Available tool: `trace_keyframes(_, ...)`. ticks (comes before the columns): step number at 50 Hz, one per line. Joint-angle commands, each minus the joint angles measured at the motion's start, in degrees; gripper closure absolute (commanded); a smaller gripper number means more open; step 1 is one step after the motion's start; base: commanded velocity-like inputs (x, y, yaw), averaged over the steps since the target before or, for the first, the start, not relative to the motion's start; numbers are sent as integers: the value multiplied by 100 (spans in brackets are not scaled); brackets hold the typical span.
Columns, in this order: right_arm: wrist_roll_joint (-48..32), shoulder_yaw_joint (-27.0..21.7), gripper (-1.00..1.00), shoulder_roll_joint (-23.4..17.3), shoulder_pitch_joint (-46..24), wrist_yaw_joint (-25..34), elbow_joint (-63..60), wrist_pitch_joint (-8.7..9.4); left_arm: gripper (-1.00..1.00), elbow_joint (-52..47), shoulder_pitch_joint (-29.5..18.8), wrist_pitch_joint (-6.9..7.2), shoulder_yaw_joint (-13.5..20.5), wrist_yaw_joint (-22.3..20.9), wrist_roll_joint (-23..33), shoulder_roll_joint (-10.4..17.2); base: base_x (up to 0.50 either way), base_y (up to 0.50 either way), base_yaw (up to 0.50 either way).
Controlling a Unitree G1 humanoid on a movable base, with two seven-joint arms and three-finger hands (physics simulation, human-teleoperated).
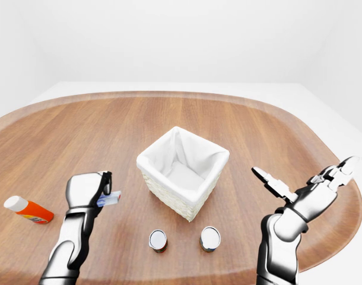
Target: Pick up the alphabet soup and the cream cheese box, and put them in the basket.
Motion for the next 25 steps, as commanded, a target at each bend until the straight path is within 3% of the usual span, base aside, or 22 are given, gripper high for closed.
trace_keyframes(1, 25, 1, -100, -2, 5, 0, 0, 0, 100, -1003, -46, 0, -5, -514, 214, -177, 0, 0, 0)
trace_keyframes(12, 62, -18, -100, 20, 23, 0, -110, 21, 100, -1801, -207, 0, -41, -1232, 416, -356, 0, 0, 0)
trace_keyframes(25, 83, -19, -100, 28, 31, 0, -141, 16, 100, -2083, -623, 0, -287, -1739, 725, -544, 0, 0, 0)
